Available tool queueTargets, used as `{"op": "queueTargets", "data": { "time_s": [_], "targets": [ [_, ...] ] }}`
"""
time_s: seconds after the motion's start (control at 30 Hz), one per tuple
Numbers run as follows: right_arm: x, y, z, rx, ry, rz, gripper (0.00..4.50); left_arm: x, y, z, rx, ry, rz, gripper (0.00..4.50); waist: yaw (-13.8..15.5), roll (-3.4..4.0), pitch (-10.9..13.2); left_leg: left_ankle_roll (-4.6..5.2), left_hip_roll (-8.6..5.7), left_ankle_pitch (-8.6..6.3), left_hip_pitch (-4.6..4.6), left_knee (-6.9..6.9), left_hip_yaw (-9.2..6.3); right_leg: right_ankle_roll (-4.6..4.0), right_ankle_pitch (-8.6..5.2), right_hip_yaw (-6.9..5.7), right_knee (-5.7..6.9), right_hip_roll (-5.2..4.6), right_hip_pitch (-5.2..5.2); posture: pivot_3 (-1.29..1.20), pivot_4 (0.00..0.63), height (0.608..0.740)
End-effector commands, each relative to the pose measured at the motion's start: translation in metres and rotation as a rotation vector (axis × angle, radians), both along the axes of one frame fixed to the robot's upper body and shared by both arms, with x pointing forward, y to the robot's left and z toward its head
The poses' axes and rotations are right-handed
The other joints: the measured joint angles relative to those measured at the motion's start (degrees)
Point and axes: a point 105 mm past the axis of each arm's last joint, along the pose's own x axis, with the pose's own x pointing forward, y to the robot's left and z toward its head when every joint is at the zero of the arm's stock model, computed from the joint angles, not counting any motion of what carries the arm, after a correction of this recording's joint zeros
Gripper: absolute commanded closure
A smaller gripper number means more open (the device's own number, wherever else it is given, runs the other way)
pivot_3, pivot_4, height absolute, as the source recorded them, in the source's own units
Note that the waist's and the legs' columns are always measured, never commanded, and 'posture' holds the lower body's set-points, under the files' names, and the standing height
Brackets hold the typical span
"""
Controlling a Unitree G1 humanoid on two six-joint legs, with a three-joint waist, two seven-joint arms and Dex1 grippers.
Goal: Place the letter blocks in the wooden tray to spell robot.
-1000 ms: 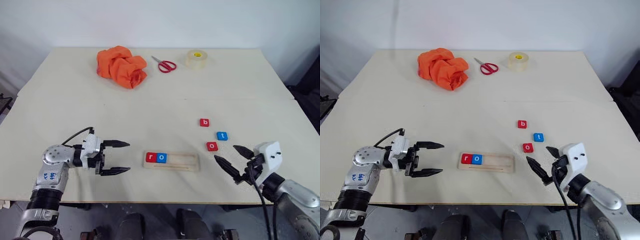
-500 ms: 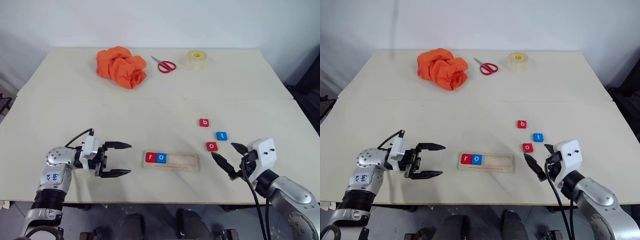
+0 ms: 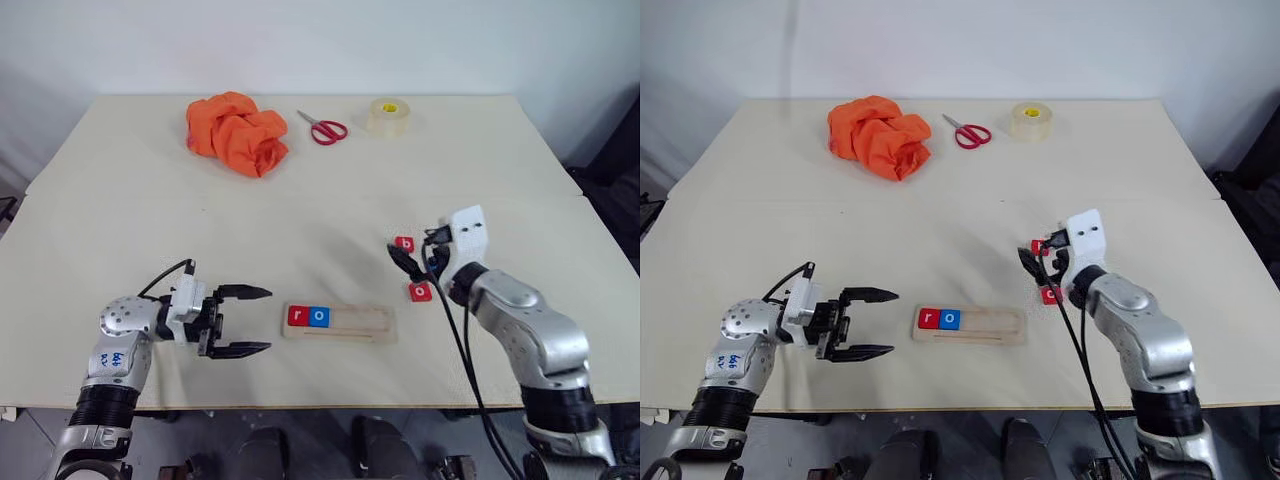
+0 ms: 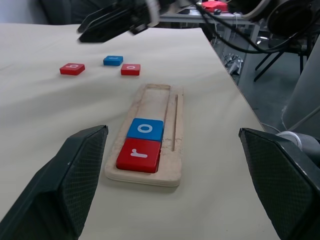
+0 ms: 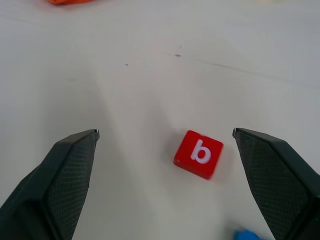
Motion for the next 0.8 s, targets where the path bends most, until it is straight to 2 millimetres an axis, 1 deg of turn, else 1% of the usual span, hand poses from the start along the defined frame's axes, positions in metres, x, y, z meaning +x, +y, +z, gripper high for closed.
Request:
{"op": "queueTargets", "data": {
  "time_s": [0.03, 0.1, 0.2, 0.43, 0.67, 0.8],
  "targets": [
    [0.013, 0.007, -0.004, -0.011, -0.017, -0.020, 0.00, -0.003, 0.001, 0.009, -0.018, -0.039, 0.016, 0.04, -0.27, 0.00, 0.00, 0.00, 0.01, 0.00, -0.02, -0.02, 0.00, 0.00, 0.00, 0.00, 0.01, 0.00, 0.00, 0.00, 0.150, 0.740],
    [0.021, 0.009, -0.011, -0.028, -0.007, -0.053, 0.00, -0.004, 0.001, 0.009, -0.022, -0.039, 0.027, 0.04, -0.55, 0.00, 0.00, 0.00, 0.01, 0.00, -0.03, -0.01, 0.00, 0.00, 0.00, 0.00, 0.00, -0.02, 0.00, 0.00, 0.150, 0.740],
    [0.024, 0.011, -0.013, -0.024, -0.016, -0.075, 0.00, -0.007, 0.001, 0.009, -0.028, -0.041, 0.043, 0.04, -0.63, 0.00, 0.00, 0.00, 0.01, 0.00, -0.02, -0.02, 0.01, 0.00, 0.00, 0.00, 0.01, -0.03, 0.00, 0.00, 0.150, 0.740],
    [0.026, 0.013, 0.003, 0.028, -0.091, -0.123, 0.00, -0.010, 0.001, 0.009, -0.034, -0.037, 0.063, 0.04, -0.69, 0.00, 0.00, 0.00, 0.03, 0.00, -0.01, -0.04, 0.01, 0.00, 0.00, 0.01, 0.03, -0.03, -0.02, 0.00, 0.150, 0.740],
    [0.030, 0.003, -0.015, 0.039, -0.045, -0.213, 0.00, -0.010, -0.002, 0.007, -0.041, -0.034, 0.069, 0.04, -0.74, 0.00, 0.00, -0.01, 0.03, 0.00, 0.00, -0.06, 0.01, 0.00, 0.00, 0.01, 0.02, -0.04, -0.02, 0.00, 0.150, 0.740],
    [0.030, 0.005, -0.026, 0.054, -0.004, -0.233, 0.00, -0.009, -0.002, 0.008, -0.044, -0.035, 0.070, 0.04, -0.80, 0.00, 0.00, -0.01, 0.03, 0.00, 0.01, -0.09, 0.02, -0.01, -0.01, 0.02, 0.03, -0.04, -0.04, 0.00, 0.150, 0.740]
  ]
}}
